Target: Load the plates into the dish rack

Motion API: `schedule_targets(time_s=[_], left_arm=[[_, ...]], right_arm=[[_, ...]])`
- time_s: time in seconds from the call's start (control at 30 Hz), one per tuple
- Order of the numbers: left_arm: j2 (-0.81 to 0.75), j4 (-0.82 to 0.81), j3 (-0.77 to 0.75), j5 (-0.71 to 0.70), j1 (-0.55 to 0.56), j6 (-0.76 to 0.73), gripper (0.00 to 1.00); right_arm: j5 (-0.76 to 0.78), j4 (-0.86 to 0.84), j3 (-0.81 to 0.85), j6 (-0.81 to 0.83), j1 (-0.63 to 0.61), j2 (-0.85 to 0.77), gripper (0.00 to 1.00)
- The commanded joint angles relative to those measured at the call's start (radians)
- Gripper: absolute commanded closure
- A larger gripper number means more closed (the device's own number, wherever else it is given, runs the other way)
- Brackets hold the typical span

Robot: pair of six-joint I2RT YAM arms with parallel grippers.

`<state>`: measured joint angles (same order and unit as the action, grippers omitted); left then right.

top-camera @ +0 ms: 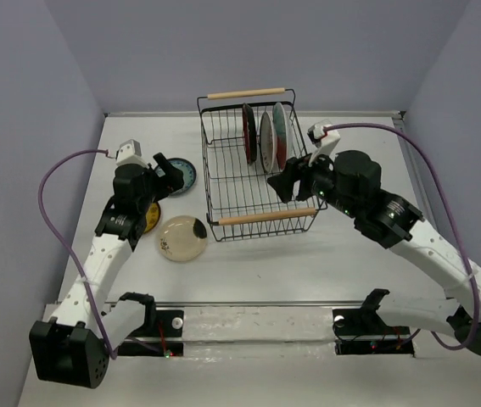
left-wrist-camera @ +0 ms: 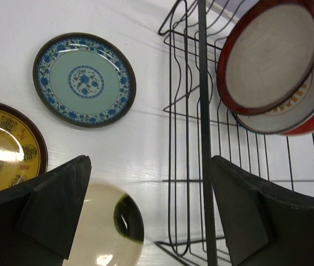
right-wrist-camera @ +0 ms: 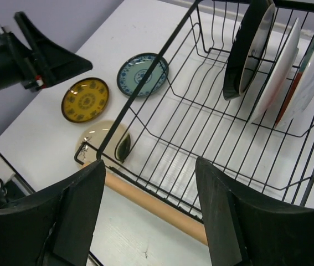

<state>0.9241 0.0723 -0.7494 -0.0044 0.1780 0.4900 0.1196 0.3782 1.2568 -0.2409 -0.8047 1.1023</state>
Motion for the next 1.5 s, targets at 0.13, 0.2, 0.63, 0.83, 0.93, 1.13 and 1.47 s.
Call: schedule_targets(time_s=[0.13, 0.2, 0.63, 0.83, 0.93, 1.13, 1.47], left_arm=[[0.186, -0.143, -0.119, -0.082, -0.068, 0.064, 0.18], [0.284, -0.149, -0.161, -0.074, -0.11, 0.049, 0.18], [0.717, -0.148, -0.329, 0.032, -0.287, -0.082, 0.29], [0.826, -0.154, -0.384, 0.138, -0.307, -0.094, 0.33], [0.877, -0.155, -0.409, 0.161, -0.307, -0.102, 0.36], [0.956, -0.149, -0.433, 0.19, -0.308, -0.097, 0.42], [1.0, -0.154, -0.426, 0.188, -0.321, -0.099, 0.88]], right_arm=[[-0.064, -0.018, -0.072, 0.0, -0.001, -0.163, 0.26], [-0.067, -0.006, -0.076, -0.011, -0.001, -0.18, 0.26], [-0.084, 0.002, -0.109, -0.023, -0.001, -0.205, 0.33], [-0.087, 0.002, -0.108, -0.021, -0.001, -0.199, 0.34], [-0.087, 0.002, -0.103, -0.021, -0.001, -0.191, 0.34], [-0.094, 0.001, -0.092, -0.028, -0.001, -0.17, 0.34], [-0.133, -0.051, -0.082, -0.072, -0.001, -0.134, 0.35]])
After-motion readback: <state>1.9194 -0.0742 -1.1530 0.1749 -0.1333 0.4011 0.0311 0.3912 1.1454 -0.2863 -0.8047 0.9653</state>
